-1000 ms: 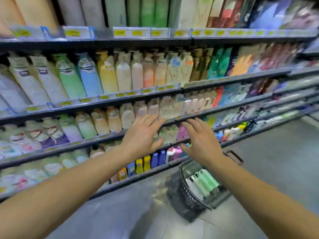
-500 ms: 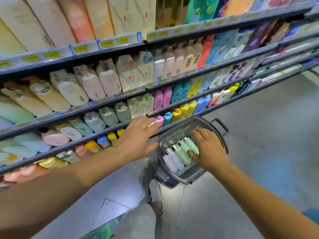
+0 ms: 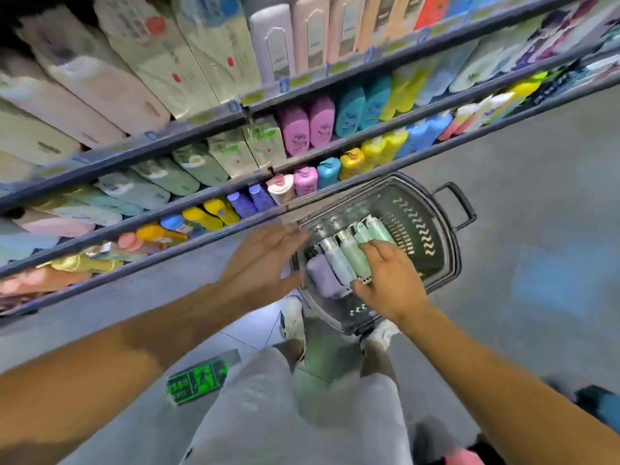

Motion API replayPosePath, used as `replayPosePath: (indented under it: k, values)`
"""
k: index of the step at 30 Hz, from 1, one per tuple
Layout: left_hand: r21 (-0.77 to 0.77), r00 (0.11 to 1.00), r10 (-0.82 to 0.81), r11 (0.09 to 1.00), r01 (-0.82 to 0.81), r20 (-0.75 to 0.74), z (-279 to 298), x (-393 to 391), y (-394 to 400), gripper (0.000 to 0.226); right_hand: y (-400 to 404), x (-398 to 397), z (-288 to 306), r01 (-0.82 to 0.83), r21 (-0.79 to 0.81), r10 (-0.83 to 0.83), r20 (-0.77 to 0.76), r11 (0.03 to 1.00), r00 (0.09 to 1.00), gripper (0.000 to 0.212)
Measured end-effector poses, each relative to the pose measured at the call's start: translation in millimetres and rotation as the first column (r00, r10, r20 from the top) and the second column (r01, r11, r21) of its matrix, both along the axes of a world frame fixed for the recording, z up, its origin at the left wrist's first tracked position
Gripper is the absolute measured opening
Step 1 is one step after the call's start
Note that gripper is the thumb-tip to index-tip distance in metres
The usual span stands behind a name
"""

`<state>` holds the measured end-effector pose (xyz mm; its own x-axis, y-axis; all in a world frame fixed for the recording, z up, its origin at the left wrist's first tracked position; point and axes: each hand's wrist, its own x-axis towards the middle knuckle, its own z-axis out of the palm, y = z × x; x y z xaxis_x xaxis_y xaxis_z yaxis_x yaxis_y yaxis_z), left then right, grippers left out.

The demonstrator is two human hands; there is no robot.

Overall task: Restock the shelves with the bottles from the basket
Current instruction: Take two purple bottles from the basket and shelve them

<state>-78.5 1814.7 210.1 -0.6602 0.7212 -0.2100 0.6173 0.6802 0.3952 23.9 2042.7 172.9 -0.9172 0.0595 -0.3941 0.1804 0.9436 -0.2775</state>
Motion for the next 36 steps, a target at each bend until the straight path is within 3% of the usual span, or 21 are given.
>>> replayPosePath:
  k: [10,19,25,28,36]
  values:
    - [-0.074,0.958,0.271,0.962,-0.264,0.095,-152,13,72,0.065,69,-14,-161,-0.066,-0.165,0.103,0.228,0.984,0.968,0.070]
    - [-0.148,0.894,0.433,0.898,-0.415,0.117,-289,23,57,0.065,28,-26,-331,0.009,-0.269,0.096,0.374,0.963,0.922,0.070]
    - [-0.139,0.805,0.582,0.812,-0.567,0.118,-339,28,19,0.062,-19,-33,-417,0.067,-0.296,0.063,0.410,0.953,0.910,0.081]
    - [-0.169,0.773,0.614,0.788,-0.592,0.160,-358,29,5,0.064,-34,-40,-451,0.166,-0.283,-0.036,0.414,0.945,0.910,0.091]
    - [-0.060,0.788,0.566,0.819,-0.571,0.242,-386,34,-15,0.067,-66,-42,-525,0.391,-0.259,-0.229,0.491,0.883,0.841,0.110]
